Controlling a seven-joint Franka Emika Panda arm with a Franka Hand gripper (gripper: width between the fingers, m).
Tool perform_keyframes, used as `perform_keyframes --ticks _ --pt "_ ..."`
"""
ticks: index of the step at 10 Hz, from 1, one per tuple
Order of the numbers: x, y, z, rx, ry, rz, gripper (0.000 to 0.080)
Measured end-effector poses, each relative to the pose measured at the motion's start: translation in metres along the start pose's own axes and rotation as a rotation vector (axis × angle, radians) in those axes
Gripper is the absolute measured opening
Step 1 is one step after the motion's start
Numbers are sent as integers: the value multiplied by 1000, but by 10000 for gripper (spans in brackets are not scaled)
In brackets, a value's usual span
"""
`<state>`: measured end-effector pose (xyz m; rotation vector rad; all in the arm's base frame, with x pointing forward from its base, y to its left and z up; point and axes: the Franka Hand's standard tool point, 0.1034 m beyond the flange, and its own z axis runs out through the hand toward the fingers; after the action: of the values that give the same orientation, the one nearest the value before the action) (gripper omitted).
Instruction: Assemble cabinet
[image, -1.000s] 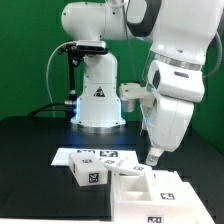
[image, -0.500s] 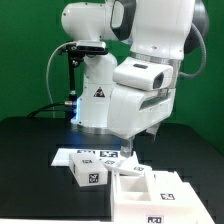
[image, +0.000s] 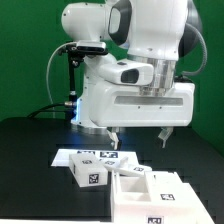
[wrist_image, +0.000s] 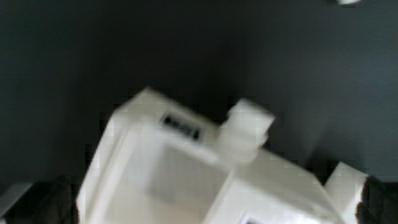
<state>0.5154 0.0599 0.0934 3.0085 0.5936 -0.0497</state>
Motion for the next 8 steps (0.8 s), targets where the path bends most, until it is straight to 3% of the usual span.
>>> perform_keyframes --ticks 1,5,6,8 --pt "-9 -5 6 13 -11 133 797" --pt "-9 -9 8 46 -10 422 797" --pt "-25 -8 19 71 -2 584 797" --pt "-64 -15 40 98 -23 808 797"
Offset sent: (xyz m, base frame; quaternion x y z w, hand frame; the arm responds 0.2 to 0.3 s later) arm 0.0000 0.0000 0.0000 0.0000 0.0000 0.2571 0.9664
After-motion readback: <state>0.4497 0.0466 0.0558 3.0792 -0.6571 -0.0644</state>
